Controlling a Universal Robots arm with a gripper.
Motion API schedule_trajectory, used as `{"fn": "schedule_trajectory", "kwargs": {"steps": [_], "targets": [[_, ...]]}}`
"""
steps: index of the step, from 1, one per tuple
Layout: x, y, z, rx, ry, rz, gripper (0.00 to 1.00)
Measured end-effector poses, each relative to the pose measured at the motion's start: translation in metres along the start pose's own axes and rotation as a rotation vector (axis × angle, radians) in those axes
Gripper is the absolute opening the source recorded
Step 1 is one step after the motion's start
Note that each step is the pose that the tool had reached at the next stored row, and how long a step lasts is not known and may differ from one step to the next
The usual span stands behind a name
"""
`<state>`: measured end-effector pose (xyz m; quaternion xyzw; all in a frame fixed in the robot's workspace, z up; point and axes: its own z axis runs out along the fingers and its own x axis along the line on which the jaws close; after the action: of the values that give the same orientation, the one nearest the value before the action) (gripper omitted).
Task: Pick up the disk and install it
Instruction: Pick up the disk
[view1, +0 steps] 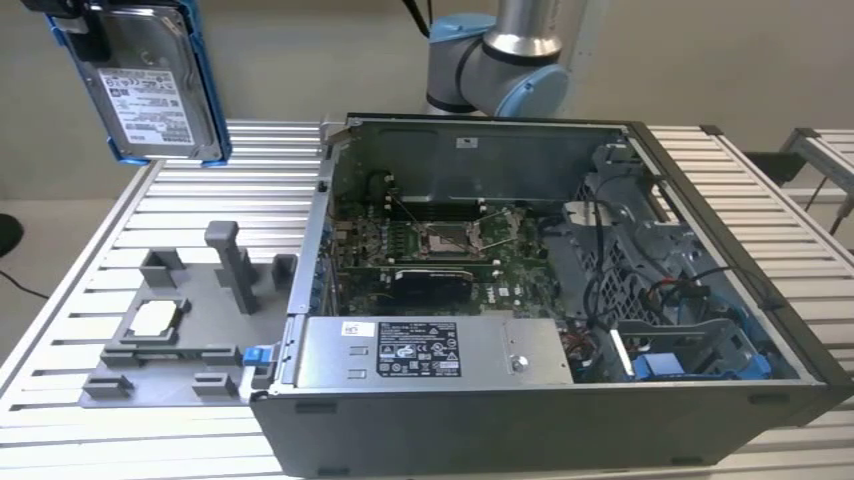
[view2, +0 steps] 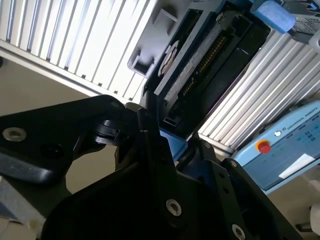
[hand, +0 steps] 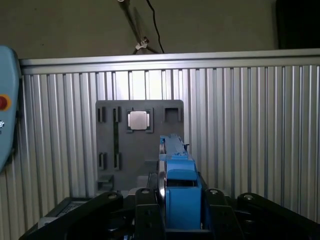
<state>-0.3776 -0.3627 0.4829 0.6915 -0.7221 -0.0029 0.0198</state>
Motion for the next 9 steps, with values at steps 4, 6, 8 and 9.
{"fn": "schedule_trajectory", "kwargs": {"steps": [4,6,8,9], "targets": [[-0.0004,-0.0086,-0.0002,0.0001,-0.0001,0.0,0.0],[-0.0007,-0.0138,-0.0004,0.0,-0.0001,0.0,0.0],[-0.001,-0.0191,-0.0006,0.0,0.0,0.0,0.0],[-0.0011,-0.0219,-0.0007,0.0,0.0,0.0,0.0]]}}
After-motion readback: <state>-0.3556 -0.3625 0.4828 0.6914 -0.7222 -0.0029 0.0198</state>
